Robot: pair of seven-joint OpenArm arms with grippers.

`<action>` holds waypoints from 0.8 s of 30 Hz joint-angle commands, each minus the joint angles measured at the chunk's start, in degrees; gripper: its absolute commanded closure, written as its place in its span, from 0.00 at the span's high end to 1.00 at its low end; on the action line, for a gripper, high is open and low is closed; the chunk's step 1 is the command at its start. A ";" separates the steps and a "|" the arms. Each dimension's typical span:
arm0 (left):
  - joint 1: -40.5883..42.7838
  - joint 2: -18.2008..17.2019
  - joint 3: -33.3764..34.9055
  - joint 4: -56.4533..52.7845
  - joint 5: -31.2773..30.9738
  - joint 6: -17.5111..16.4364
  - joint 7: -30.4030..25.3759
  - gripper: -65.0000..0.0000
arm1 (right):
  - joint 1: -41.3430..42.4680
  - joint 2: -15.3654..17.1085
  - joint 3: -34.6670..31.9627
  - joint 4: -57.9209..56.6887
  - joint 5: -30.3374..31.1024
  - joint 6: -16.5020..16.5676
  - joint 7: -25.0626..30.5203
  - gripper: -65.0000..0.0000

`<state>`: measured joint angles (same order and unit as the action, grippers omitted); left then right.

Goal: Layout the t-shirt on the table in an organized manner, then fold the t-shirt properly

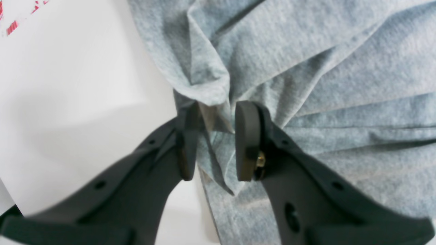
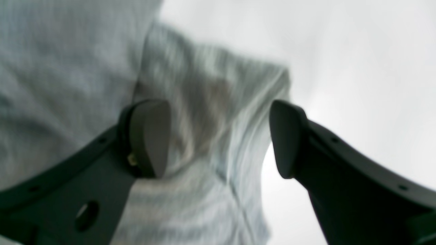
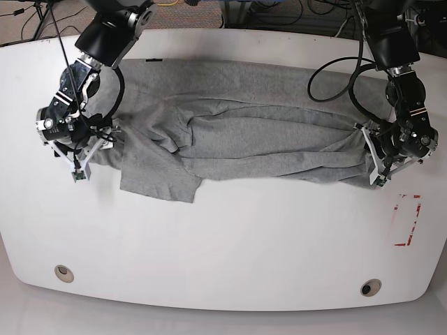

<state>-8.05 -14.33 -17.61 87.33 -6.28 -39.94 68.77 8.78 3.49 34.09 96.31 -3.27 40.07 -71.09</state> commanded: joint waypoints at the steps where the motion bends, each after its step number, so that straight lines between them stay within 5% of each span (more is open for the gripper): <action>1: -1.04 -0.75 -0.20 0.89 -0.27 -0.06 -0.51 0.22 | 0.50 -0.98 -0.02 5.01 0.59 -0.07 -0.95 0.66; 11: -1.04 -0.75 -0.11 0.89 -0.18 -0.06 -0.68 0.10 | -1.08 -6.34 -0.02 9.58 0.59 -0.07 -4.91 0.66; 24: -1.75 -0.75 -0.11 1.07 -0.09 -0.06 -0.77 0.10 | -4.51 -7.84 -6.00 5.71 0.50 -0.07 0.45 0.66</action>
<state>-8.67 -14.33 -17.56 87.33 -6.28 -39.94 68.49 3.90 -4.40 28.47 102.26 -3.07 40.07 -71.99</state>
